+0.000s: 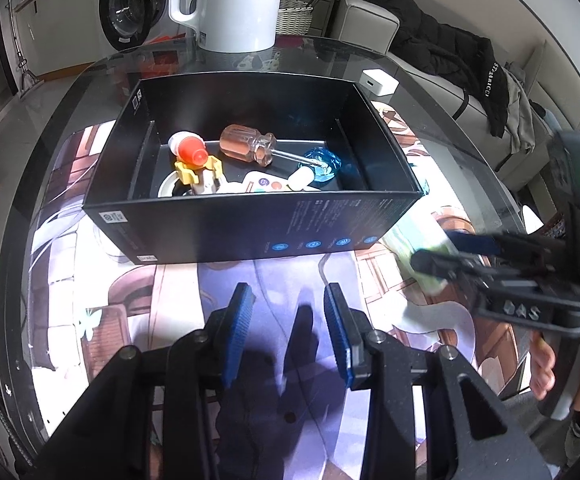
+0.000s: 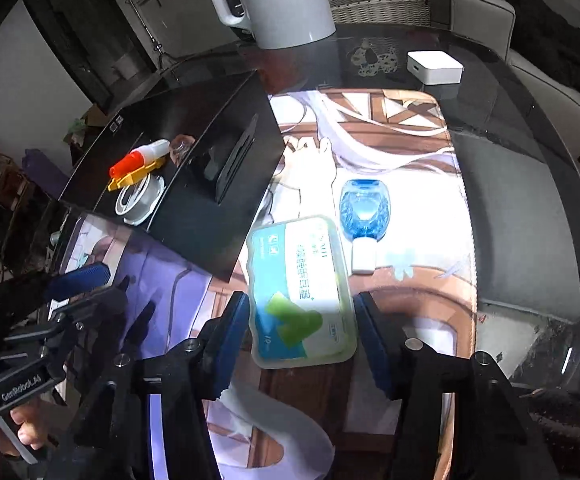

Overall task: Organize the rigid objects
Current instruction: 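Move left tool to the green earplug case while right tool approaches it too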

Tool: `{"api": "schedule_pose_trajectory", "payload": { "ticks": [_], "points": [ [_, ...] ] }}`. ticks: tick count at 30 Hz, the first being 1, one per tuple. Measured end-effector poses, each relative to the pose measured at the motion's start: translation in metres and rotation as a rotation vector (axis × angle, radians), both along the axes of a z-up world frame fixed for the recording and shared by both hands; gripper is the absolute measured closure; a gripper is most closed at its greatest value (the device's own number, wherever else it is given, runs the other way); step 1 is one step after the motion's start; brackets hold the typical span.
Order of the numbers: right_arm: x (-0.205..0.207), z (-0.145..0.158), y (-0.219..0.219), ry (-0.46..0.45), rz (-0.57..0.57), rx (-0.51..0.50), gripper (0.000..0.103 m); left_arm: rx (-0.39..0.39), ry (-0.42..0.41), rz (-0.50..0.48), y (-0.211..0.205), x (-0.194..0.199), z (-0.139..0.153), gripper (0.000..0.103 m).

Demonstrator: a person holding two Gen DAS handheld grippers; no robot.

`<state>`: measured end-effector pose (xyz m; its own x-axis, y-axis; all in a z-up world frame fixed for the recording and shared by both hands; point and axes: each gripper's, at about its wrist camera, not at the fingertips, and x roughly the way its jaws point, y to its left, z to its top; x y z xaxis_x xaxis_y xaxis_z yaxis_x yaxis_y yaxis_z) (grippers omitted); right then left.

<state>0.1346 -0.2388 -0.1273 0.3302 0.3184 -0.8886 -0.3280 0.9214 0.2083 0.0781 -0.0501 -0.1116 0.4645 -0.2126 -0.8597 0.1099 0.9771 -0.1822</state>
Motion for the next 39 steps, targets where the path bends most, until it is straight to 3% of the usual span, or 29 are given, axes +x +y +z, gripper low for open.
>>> {"api": "schedule_pose_trajectory", "payload": {
  "ticks": [6,10,12,14,18,22,30,36,39],
  "points": [
    [-0.034,0.0,-0.002,0.065,0.039,0.051,0.048,-0.015,0.024,-0.009,0.002,-0.006,0.0,0.067],
    [-0.061,0.0,0.019,0.12,0.127,0.151,0.047,-0.019,0.011,0.001,0.011,-0.012,0.005,0.066],
    [-0.064,-0.002,0.033,0.187,0.162,0.262,0.047,-0.026,0.005,0.023,0.02,-0.014,0.007,0.062],
    [-0.064,0.001,0.039,0.206,0.168,0.31,0.047,-0.04,0.002,0.047,0.03,-0.015,0.009,0.058],
    [-0.054,0.037,0.023,0.063,0.145,0.276,0.047,-0.048,0.005,0.054,0.035,-0.019,0.009,0.057],
    [-0.04,0.062,-0.009,-0.079,0.071,0.169,0.047,-0.046,0.018,-0.004,0.015,-0.019,0.007,0.055],
    [-0.031,0.044,-0.032,-0.036,0.008,0.146,0.047,0.036,0.064,-0.122,-0.034,-0.024,-0.011,0.049],
    [-0.016,0.037,-0.026,-0.078,-0.016,0.089,0.047,0.079,0.083,-0.141,-0.042,-0.026,-0.02,0.044],
    [-0.001,0.025,-0.017,-0.079,-0.024,0.031,0.047,0.061,0.082,-0.138,-0.037,-0.022,-0.018,0.047]
  ]
}}
